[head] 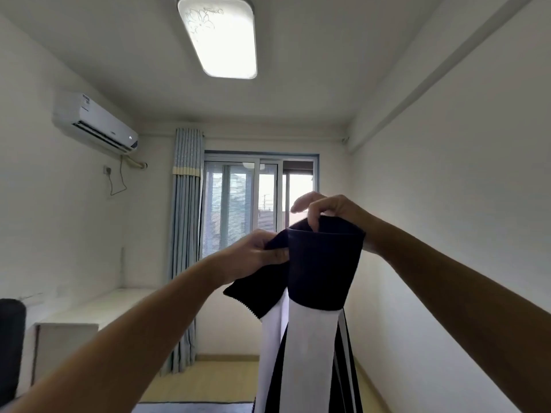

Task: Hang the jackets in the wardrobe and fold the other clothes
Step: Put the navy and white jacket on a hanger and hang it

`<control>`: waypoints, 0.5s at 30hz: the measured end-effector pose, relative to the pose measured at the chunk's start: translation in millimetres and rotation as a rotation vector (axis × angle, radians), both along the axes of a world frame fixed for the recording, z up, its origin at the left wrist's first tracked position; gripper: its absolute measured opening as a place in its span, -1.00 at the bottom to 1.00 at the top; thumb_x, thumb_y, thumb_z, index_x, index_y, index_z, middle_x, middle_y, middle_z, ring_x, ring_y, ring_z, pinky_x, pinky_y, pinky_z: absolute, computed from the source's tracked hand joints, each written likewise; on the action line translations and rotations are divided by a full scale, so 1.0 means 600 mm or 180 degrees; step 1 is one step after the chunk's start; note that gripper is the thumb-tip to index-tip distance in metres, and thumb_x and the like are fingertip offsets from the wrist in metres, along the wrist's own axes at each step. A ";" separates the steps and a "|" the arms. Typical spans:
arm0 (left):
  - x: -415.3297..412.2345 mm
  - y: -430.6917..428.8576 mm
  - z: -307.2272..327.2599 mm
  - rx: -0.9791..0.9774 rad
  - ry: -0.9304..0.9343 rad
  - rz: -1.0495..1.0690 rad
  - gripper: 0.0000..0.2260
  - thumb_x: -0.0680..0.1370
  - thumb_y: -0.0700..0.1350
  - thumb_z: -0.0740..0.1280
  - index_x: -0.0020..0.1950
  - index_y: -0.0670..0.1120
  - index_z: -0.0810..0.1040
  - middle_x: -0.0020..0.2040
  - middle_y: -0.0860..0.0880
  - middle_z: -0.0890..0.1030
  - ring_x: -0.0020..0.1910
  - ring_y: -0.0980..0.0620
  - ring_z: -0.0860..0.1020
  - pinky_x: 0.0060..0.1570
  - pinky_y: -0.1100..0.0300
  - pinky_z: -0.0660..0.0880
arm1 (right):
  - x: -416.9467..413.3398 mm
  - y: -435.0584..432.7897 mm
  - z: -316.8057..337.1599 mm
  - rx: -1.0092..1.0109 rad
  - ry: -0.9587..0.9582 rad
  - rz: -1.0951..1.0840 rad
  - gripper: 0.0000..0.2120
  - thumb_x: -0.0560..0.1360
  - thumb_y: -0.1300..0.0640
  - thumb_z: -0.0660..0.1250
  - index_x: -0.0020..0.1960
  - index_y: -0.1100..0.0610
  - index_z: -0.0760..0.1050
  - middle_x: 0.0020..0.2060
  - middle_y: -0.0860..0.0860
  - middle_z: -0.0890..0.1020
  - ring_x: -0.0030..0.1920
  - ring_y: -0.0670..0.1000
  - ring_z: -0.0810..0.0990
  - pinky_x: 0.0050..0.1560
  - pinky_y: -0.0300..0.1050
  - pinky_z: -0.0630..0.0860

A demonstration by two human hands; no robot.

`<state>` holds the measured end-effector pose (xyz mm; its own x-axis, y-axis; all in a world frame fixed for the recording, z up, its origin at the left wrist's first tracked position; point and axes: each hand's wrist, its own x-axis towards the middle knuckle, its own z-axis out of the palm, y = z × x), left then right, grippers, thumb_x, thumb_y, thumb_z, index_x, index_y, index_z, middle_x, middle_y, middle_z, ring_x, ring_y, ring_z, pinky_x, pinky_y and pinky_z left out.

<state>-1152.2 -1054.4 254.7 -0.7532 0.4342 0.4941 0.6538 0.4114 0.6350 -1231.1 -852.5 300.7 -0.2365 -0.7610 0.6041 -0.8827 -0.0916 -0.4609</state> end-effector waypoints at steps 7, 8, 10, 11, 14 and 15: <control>-0.033 -0.014 0.014 -0.0230 -0.0009 0.1829 -0.82 0.55 -0.08 0.35 -0.14 -0.16 0.65 -0.20 -0.14 0.67 -0.26 -0.03 0.63 -0.23 0.16 0.54 | -0.016 0.026 -0.002 0.1889 -0.0353 -0.1243 -0.80 0.54 0.43 0.21 -0.17 0.22 0.51 -0.32 -0.08 0.51 -0.33 -0.17 0.47 -0.28 -0.30 0.43; -0.034 -0.021 0.020 -0.0376 0.0043 0.2175 -0.82 0.54 -0.05 0.36 -0.16 -0.13 0.65 -0.22 -0.12 0.66 -0.28 -0.02 0.62 -0.27 0.18 0.53 | -0.019 0.033 -0.003 0.2194 -0.0074 -0.1558 -0.78 0.52 0.42 0.22 -0.12 0.17 0.54 -0.33 -0.14 0.52 -0.30 -0.17 0.51 -0.20 -0.25 0.47; -0.031 -0.035 0.032 -0.0761 0.0240 0.2662 -0.79 0.54 -0.01 0.34 -0.19 -0.11 0.63 -0.25 -0.10 0.63 -0.36 0.01 0.58 -0.38 0.24 0.48 | -0.024 0.052 -0.006 0.2790 0.0219 -0.1855 -0.68 0.50 0.40 0.26 0.14 0.09 0.56 -0.15 -0.15 0.61 -0.05 -0.05 0.62 0.08 -0.09 0.52; -0.029 -0.038 0.038 -0.0903 0.0270 0.2775 -0.76 0.55 0.01 0.33 -0.19 -0.12 0.62 -0.26 -0.09 0.62 -0.39 0.02 0.56 -0.41 0.24 0.45 | -0.022 0.056 -0.006 0.2908 0.0081 -0.1903 -0.66 0.50 0.37 0.28 0.16 0.02 0.54 -0.08 -0.14 0.63 0.03 -0.02 0.62 0.14 -0.06 0.49; -0.025 -0.025 0.048 -0.1216 0.0072 0.3009 -0.65 0.54 0.13 0.32 -0.17 -0.16 0.60 -0.30 -0.06 0.58 -0.42 0.02 0.49 -0.41 0.23 0.38 | -0.023 0.046 -0.003 0.2551 0.0367 -0.2279 -0.93 0.55 0.10 0.29 0.00 -0.02 0.53 -0.08 -0.06 0.60 -0.04 -0.04 0.56 -0.04 -0.22 0.45; -0.027 -0.017 0.051 -0.1222 -0.0020 0.3090 -0.63 0.53 0.15 0.31 -0.15 -0.17 0.58 -0.29 -0.06 0.57 -0.40 0.02 0.50 -0.40 0.23 0.37 | -0.028 0.038 -0.005 0.2192 0.0733 -0.2514 -0.89 0.56 0.02 0.29 0.03 0.03 0.51 -0.09 -0.04 0.57 -0.06 -0.02 0.54 -0.09 -0.21 0.45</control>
